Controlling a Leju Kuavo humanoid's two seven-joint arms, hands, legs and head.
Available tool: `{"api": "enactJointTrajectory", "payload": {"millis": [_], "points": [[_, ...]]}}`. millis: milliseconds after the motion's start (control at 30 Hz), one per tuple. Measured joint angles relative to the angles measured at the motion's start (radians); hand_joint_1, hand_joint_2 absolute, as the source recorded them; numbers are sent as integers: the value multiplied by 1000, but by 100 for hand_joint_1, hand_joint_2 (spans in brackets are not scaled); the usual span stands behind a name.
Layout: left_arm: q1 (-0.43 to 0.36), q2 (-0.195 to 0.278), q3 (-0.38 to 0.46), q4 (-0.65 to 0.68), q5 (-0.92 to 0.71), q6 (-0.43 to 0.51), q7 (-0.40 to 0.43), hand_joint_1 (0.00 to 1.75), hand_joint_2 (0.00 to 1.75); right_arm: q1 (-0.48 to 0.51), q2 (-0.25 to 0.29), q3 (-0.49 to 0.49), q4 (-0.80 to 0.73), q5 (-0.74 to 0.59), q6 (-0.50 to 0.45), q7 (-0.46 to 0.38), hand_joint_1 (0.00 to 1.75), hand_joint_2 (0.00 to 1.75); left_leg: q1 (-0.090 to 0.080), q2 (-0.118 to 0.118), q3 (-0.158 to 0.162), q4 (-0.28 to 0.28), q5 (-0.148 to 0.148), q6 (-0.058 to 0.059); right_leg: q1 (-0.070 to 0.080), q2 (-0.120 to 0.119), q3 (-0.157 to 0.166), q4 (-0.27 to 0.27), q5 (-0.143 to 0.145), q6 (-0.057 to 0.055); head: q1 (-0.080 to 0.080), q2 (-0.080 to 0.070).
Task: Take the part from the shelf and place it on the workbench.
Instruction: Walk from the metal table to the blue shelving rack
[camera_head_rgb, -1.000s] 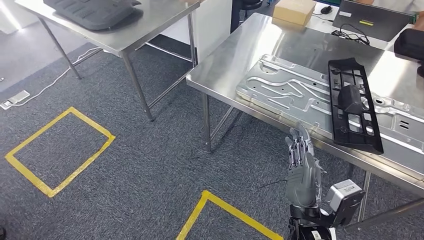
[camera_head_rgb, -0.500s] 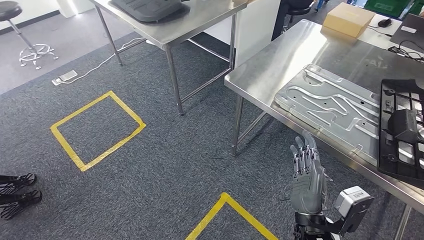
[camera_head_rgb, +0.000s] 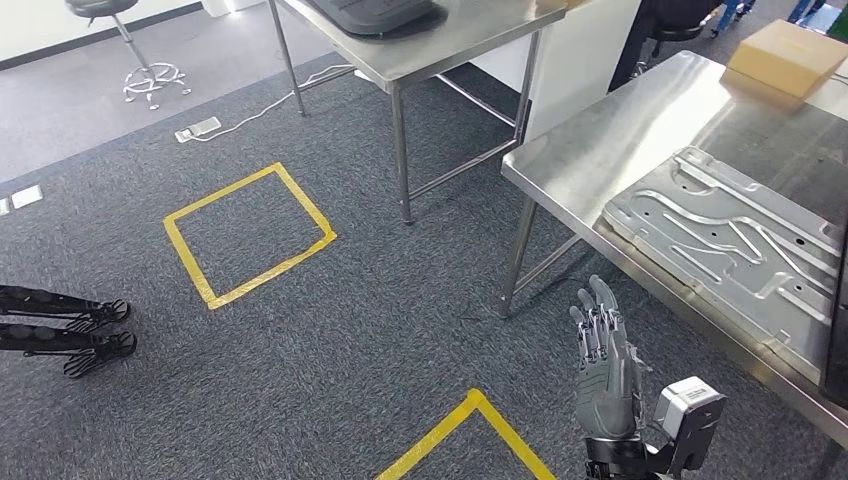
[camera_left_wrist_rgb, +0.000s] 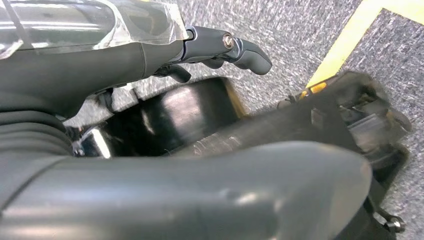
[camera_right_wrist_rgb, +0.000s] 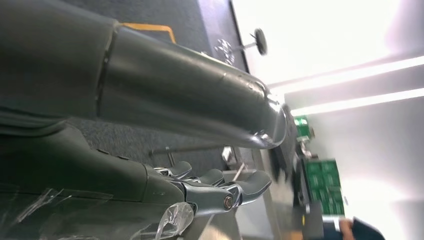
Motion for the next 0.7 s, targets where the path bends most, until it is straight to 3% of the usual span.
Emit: {"api": "enactJointTrajectory", "payload": {"millis": [100, 167, 233, 300, 333, 367, 400, 433, 500, 567, 633, 700], "points": [[-1, 0, 0, 0, 0, 0, 0, 0, 175, 1, -1, 0, 1, 0, 5, 1, 0, 0, 0, -5, -1, 0, 1, 2, 0, -2, 0, 0, 0, 1, 1, 0], [-1, 0, -1, 0, 1, -2, 3, 0, 175, 5, -2, -1, 10, -6, 28, 2, 0, 0, -1, -22, -4, -1, 2, 9, -2, -14, 4, -2, -3, 8, 0, 0], [0, 1, -4, 0, 1, -7, 8, 0, 175, 18, -4, -3, 30, -27, 69, -13, 0, 0, 1, -58, -4, -6, 7, 27, -8, 35, -30, 82, -58, 19, 1, 0], [-2, 1, -7, 0, 1, -11, 9, 0, 175, 33, -4, -6, 49, -48, 94, -31, 0, 0, 2, -95, -2, -9, 11, 38, -10, 99, -108, 247, -134, 24, 2, 0], [-2, 1, -8, 0, 1, -12, 9, 0, 175, 37, -4, -7, 56, -53, 99, -34, 0, 0, 0, -110, -1, -8, 11, 38, -9, 104, -138, 299, -146, 24, 2, 0], [-2, 1, -9, 0, 1, -13, 9, 0, 175, 40, -4, -7, 62, -58, 104, -38, 0, 0, 0, -126, 0, -8, 11, 39, -9, 105, -150, 312, -136, 23, 2, 0], [-1, 1, -9, 0, 1, -13, 9, 0, 175, 41, -4, -7, 66, -63, 109, -42, 0, 0, -1, -141, 2, -7, 11, 39, -9, 108, -140, 279, -106, 22, 2, 0], [0, 1, -10, 0, 1, -14, 9, 0, 175, 42, -4, -7, 70, -69, 116, -45, 0, 0, 0, -156, 4, -7, 10, 38, -11, 120, -113, 212, -65, 21, 2, 0], [-1, 2, -10, 0, 2, -17, 9, 0, 175, 42, -3, -7, 80, -79, 129, -54, 0, 0, 0, -182, 3, -3, 9, 32, -18, 172, -53, 71, -4, 20, 2, 0], [-3, 2, -10, 0, 2, -21, 10, 0, 175, 41, 0, -7, 91, -86, 140, -64, 0, 0, -1, -204, -4, -2, 10, 20, -18, 197, -31, 18, 8, 15, 2, 0], [-2, 3, -10, 0, 3, -24, 10, 0, 175, 39, 5, -7, 100, -90, 146, -74, 0, 0, 3, -221, -11, -2, 13, 9, -14, 168, -31, 17, 11, 3, 2, 0], [-4, 4, -10, 0, 3, -26, 9, 0, 175, 38, 11, -7, 107, -92, 149, -78, 0, 0, 2, -182, -30, 36, -11, -1, -14, 139, -29, 13, 14, -11, 0, 0]]}}
